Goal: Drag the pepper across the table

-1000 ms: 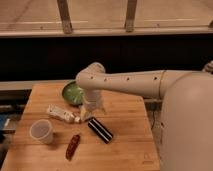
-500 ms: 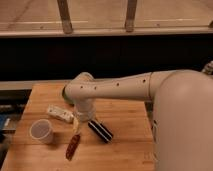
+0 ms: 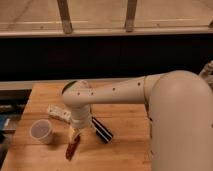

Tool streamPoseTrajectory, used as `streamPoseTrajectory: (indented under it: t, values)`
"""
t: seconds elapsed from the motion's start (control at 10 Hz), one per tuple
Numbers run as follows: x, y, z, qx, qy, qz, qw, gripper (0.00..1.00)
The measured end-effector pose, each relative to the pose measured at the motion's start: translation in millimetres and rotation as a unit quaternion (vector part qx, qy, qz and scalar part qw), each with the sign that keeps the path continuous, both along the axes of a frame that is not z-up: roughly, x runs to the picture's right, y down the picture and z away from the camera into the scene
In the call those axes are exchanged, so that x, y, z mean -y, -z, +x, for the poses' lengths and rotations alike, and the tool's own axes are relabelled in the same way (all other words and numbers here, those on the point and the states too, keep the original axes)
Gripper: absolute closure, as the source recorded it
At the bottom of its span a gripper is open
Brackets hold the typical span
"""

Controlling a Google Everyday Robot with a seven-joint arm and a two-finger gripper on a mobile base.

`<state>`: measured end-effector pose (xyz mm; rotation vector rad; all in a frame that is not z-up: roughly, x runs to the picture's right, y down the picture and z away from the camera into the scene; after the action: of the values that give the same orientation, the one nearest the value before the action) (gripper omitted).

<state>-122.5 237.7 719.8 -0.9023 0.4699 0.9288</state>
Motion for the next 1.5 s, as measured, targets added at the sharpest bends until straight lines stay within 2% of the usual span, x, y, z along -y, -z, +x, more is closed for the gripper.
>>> streamPoseTrajectory:
  t: [0.5,1.2,1.4,1.5]
  values:
    - [-22,-3.3,-35,0.029,0.029,-0.026,0.9988,0.3]
    - [-46,-38.4,-53,0.024,0.032,-0.074,0.9965,0.31]
    - [-50,-43.4,-56,0.023,0.034,-0.077,0.9961,0.43]
    - [-51,-44.1,-58,0.021,0.035,-0.076,0.9962,0.55]
